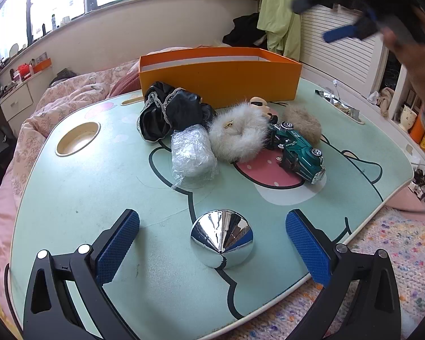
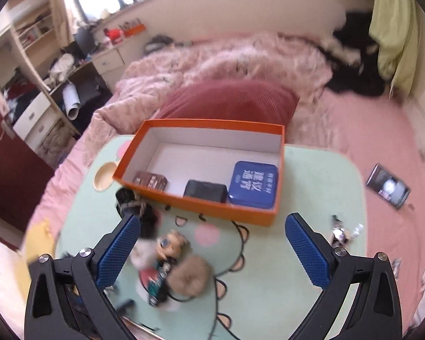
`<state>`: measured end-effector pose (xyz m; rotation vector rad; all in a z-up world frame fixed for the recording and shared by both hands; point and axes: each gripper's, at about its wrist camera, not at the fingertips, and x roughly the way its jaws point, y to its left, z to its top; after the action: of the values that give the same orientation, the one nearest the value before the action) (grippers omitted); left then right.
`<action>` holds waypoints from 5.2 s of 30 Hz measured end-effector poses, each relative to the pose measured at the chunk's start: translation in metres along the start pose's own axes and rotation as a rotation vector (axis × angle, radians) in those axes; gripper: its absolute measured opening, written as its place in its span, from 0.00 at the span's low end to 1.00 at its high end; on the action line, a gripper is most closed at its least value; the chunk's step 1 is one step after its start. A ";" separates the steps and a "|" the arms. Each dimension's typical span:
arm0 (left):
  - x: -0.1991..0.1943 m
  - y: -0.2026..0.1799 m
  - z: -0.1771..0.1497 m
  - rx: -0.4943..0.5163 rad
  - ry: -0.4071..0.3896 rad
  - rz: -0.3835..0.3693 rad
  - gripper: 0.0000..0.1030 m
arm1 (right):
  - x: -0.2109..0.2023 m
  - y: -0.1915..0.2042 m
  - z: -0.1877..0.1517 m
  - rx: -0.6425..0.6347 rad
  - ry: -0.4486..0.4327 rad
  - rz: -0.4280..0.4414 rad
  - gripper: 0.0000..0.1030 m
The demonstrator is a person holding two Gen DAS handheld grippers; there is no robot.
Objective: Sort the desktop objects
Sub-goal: 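Reach the right gripper into the orange box toward the blue tin, then close the right gripper on the blue printed tin inside the box, then lift the blue tin out and set it beside the fur ball, open right gripper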
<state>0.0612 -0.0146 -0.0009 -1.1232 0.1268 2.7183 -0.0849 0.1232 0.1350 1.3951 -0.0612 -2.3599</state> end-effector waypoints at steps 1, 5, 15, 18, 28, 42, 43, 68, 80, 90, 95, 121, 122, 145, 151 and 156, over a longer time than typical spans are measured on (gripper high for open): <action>0.000 0.000 0.001 0.000 -0.001 -0.001 1.00 | 0.013 0.002 0.014 0.011 0.045 -0.011 0.86; 0.001 0.000 0.001 0.001 -0.006 -0.004 1.00 | 0.072 0.002 0.044 0.016 0.211 -0.135 0.63; 0.002 0.002 -0.001 0.003 -0.021 -0.011 1.00 | 0.147 -0.002 0.048 -0.011 0.375 -0.507 0.63; 0.001 0.003 -0.001 0.004 -0.029 -0.009 1.00 | 0.152 -0.001 0.050 0.000 0.365 -0.520 0.65; 0.002 0.003 -0.004 0.001 -0.038 -0.016 1.00 | 0.118 0.005 0.057 0.038 0.266 -0.322 0.61; 0.000 0.003 -0.004 0.004 -0.045 -0.014 1.00 | 0.133 -0.008 0.066 0.126 0.370 -0.018 0.52; 0.000 0.003 -0.004 0.002 -0.045 -0.015 1.00 | 0.126 -0.006 0.066 0.104 0.351 -0.016 0.52; 0.002 0.005 -0.012 -0.001 -0.071 -0.006 1.00 | 0.131 -0.006 0.045 -1.065 0.669 -0.251 0.46; 0.012 0.014 -0.003 -0.026 -0.032 0.031 1.00 | 0.143 -0.004 0.020 -1.265 0.845 -0.081 0.73; 0.012 0.009 0.001 -0.020 -0.014 0.041 1.00 | 0.145 -0.007 0.019 -1.393 0.757 -0.055 0.80; 0.012 0.010 0.002 -0.018 -0.013 0.043 1.00 | 0.150 -0.006 0.022 -1.382 0.751 -0.058 0.79; 0.012 0.015 0.003 -0.032 -0.031 0.035 1.00 | 0.152 0.022 0.095 -0.712 0.562 -0.025 0.65; 0.012 0.015 0.003 -0.032 -0.032 0.035 1.00 | 0.137 0.022 0.103 -0.677 0.509 -0.015 0.65; 0.008 0.028 0.038 -0.136 -0.073 -0.031 0.99 | 0.052 -0.019 -0.063 -0.008 0.190 0.031 0.67; -0.010 0.044 0.063 -0.202 -0.210 -0.015 0.99 | 0.022 -0.030 -0.086 0.119 -0.045 0.103 0.77; -0.018 0.064 0.100 -0.223 -0.232 -0.071 0.99 | 0.007 -0.035 -0.119 0.134 -0.148 0.083 0.77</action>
<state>-0.0094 -0.0645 0.0831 -0.8340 -0.2507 2.8248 0.0019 0.1723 0.0613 1.2478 -0.3175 -2.4235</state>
